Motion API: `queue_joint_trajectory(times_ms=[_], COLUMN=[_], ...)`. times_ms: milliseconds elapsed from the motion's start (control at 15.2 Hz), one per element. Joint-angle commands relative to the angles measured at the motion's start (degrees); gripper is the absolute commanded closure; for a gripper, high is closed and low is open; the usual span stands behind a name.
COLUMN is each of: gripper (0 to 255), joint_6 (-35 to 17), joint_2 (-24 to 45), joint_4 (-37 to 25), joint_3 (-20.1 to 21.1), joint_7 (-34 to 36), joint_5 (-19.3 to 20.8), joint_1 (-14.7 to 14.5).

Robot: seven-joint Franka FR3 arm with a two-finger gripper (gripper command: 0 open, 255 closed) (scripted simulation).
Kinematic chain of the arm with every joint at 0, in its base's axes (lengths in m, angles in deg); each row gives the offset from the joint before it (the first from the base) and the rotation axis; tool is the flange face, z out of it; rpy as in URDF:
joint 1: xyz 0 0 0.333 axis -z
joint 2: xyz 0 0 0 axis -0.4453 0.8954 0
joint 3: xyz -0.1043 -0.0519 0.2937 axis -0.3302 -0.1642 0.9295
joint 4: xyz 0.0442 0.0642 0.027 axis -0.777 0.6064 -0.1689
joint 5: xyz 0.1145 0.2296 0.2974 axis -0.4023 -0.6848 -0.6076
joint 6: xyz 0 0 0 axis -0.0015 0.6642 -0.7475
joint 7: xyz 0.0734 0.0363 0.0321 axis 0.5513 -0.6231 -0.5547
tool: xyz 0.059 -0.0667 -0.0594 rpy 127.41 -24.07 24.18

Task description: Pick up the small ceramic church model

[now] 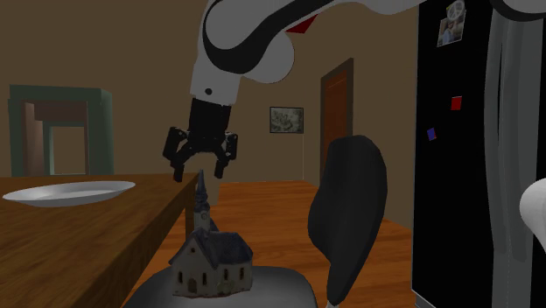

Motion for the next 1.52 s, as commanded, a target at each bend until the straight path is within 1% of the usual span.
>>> queue_joint_trajectory(times_ms=[0, 66, 660, 1452], gripper=[0, 255, 255, 255], joint_6=[-0.69, -0.55, -0.69, 8.42], joint_2=[0.11, 0.08, 0.12, -1.1], joint_4=[0.53, 0.43, 0.53, -7.4], joint_3=[-0.04, -0.02, -0.04, 0.15], joint_7=[-0.03, 0.02, -0.03, -0.49], joint_5=[-0.01, 0.01, -0.01, -0.16], joint_1=[0.03, 0.01, 0.04, -0.11])
